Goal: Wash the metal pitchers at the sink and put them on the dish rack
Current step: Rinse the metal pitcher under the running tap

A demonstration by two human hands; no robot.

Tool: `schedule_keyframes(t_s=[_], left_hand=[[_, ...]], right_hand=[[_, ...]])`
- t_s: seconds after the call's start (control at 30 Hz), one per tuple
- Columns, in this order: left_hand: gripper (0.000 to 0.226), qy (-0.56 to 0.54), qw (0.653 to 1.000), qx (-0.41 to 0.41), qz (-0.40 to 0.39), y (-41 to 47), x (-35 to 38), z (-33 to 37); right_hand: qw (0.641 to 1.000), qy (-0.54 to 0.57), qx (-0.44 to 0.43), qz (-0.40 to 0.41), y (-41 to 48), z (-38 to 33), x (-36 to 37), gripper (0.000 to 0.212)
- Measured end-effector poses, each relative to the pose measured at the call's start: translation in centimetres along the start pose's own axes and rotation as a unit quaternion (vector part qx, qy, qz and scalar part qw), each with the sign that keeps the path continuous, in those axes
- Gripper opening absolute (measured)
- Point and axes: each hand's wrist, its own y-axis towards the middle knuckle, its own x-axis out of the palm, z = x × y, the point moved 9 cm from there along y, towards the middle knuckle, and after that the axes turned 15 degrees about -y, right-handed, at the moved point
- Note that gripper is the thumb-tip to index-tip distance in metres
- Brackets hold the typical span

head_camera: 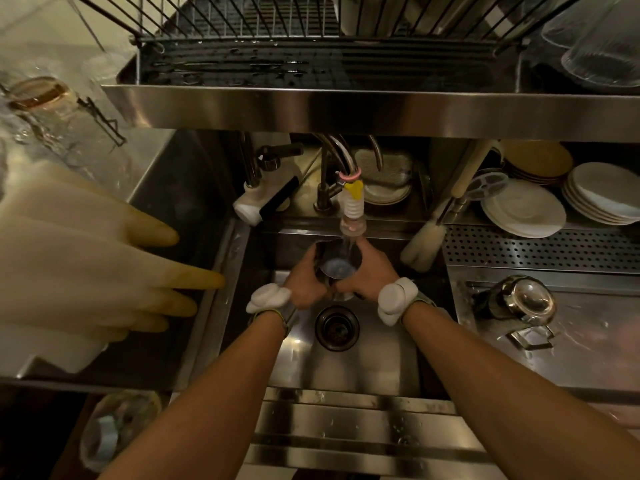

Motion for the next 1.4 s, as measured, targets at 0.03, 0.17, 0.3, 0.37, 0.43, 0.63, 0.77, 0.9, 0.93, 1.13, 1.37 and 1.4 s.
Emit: schedule_keyframes(t_s=[0.03, 0.17, 0.3, 0.37, 0.43, 0.63, 0.77, 0.9, 0.93, 1.13, 1.37, 1.4], left_hand=[[0.064, -0.015, 0.999, -0.011, 0.048, 0.2, -0.8, 0.0], [0.111, 0.058, 0.992, 0.038, -0.11, -0.4, 2.6, -0.6], [0.108, 0.048, 0.991, 0.044, -0.114, 0.5, 2.9, -0.5], [0.103, 0.036, 0.992, 0.048, -0.109, 0.9, 3.0, -0.4], [0.103, 0.033, 0.994, 0.055, -0.092, 0.8, 2.6, -0.6], [0.1, 0.04, 0.993, 0.075, -0.08, 1.3, 1.7, -0.7], [0.086, 0.02, 0.99, 0.086, -0.106, 1.5, 1.7, -0.4], [0.066, 0.016, 0.993, 0.084, -0.081, 1.9, 1.2, -0.2], [0.062, 0.015, 0.994, 0.084, -0.075, 1.9, 1.1, -0.2], [0.063, -0.001, 0.996, 0.059, -0.067, 1.9, 1.6, -0.8], [0.056, 0.098, 0.995, -0.027, -0.005, 2.1, -1.4, -2.8], [0.055, 0.108, 0.993, -0.034, -0.013, 2.1, -1.5, -3.1]], right_hand=[[1.0, 0.012, 0.001, 0.001, -0.2, 0.2, -0.3, 0.083], [0.998, 0.047, 0.034, 0.01, -0.9, 1.6, -0.8, 0.1], [0.997, 0.055, 0.046, 0.029, -1.1, 2.7, -1.5, 0.092], [0.997, 0.063, 0.034, 0.033, -0.9, 2.8, -1.6, 0.09], [0.998, 0.055, 0.028, 0.014, -0.3, 2.7, -1.3, 0.094], [0.999, -0.037, 0.029, -0.016, 0.5, 2.0, -0.5, 0.098], [0.998, -0.059, 0.036, 0.001, 0.9, 1.8, -0.3, 0.094], [0.998, -0.04, 0.038, 0.008, 1.0, 1.7, -0.1, 0.094], [0.999, -0.043, 0.033, 0.01, 0.9, 1.6, 0.0, 0.094], [0.998, -0.046, 0.044, 0.016, 0.6, 2.9, -0.7, 0.086], [0.999, -0.024, 0.034, 0.003, 0.3, 1.9, 0.5, 0.091], [0.999, -0.022, 0.039, 0.006, 0.2, 2.3, 0.2, 0.093]])
